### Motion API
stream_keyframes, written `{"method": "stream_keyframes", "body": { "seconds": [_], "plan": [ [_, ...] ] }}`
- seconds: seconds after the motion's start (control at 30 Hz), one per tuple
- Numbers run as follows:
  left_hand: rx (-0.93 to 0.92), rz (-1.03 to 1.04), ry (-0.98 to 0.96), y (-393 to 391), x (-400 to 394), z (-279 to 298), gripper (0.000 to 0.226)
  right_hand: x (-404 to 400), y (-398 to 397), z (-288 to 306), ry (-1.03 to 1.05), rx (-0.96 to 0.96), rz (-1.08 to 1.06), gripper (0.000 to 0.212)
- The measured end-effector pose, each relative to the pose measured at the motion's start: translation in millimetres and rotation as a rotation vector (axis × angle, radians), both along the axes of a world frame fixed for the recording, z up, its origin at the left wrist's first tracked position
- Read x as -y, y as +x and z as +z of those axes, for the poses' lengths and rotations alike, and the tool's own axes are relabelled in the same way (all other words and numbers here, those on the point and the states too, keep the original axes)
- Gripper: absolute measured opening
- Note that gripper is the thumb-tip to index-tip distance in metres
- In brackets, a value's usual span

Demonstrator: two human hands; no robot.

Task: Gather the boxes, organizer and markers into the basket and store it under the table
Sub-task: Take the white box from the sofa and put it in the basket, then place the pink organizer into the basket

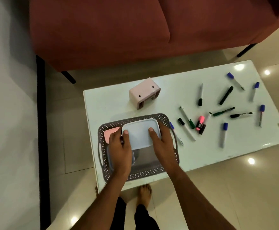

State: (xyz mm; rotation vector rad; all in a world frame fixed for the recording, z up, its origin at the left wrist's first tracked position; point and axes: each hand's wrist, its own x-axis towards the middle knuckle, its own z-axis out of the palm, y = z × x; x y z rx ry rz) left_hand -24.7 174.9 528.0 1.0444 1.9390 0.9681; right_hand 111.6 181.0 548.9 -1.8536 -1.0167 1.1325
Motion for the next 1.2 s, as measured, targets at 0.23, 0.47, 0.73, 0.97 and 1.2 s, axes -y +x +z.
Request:
{"method": "stream_keyframes", "body": {
  "seconds": [0.23, 0.47, 0.73, 0.97, 1.2],
  "plan": [
    [0.004, -0.001, -0.002, 3.0, -21.8, -74.3, 0.026, -19.0, 2.8, -87.9, 0.014, -0.034, 0.004, 0.025],
    [-0.110, -0.079, 0.019, -1.9, -33.0, -90.4, 0.022, -25.4, 3.9, -118.6, -0.005, 0.035, 0.032, 0.029],
    [-0.232, -0.088, 0.025, 4.2, -37.7, -98.2, 0.022, -32.3, 3.7, -125.8, -0.041, 0.078, 0.001, 0.034],
    [-0.241, -0.026, 0.054, 10.5, -35.6, -100.4, 0.030, -30.5, 7.4, -122.3, -0.022, 0.144, 0.045, 0.035],
    [-0.184, 0.007, 0.188, 28.7, -66.6, -68.3, 0.039, -74.3, 33.3, -78.0, 0.278, 0.170, -0.128, 0.032]
  ]
}}
